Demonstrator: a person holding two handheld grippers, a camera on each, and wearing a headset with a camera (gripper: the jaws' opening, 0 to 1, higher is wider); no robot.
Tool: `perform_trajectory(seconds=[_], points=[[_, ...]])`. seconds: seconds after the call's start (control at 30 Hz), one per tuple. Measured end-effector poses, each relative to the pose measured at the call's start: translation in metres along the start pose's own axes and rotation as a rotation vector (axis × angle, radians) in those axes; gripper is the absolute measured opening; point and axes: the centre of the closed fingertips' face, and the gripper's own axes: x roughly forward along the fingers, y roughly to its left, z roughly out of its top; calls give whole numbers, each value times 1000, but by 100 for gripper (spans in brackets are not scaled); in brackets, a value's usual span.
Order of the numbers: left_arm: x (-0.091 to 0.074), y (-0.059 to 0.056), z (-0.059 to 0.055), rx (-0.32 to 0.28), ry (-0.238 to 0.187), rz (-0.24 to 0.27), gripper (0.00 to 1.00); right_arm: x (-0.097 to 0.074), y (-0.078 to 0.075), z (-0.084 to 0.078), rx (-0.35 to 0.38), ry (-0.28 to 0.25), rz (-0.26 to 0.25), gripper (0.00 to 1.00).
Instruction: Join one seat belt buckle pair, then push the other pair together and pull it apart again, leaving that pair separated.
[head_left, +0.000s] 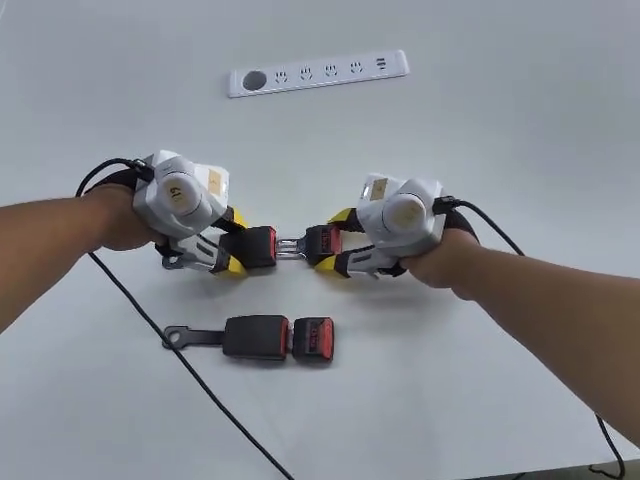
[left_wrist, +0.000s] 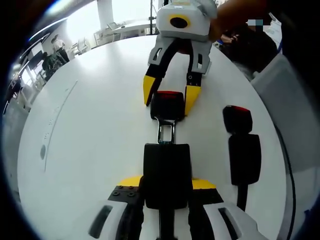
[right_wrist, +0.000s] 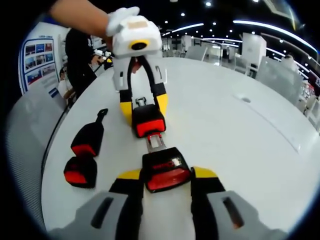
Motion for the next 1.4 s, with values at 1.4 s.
perform_trajectory(seconds=[1.4], points=[[-1, 1, 0, -11, -2, -7, 35, -92, -14, -61, 55, 42, -36, 37]])
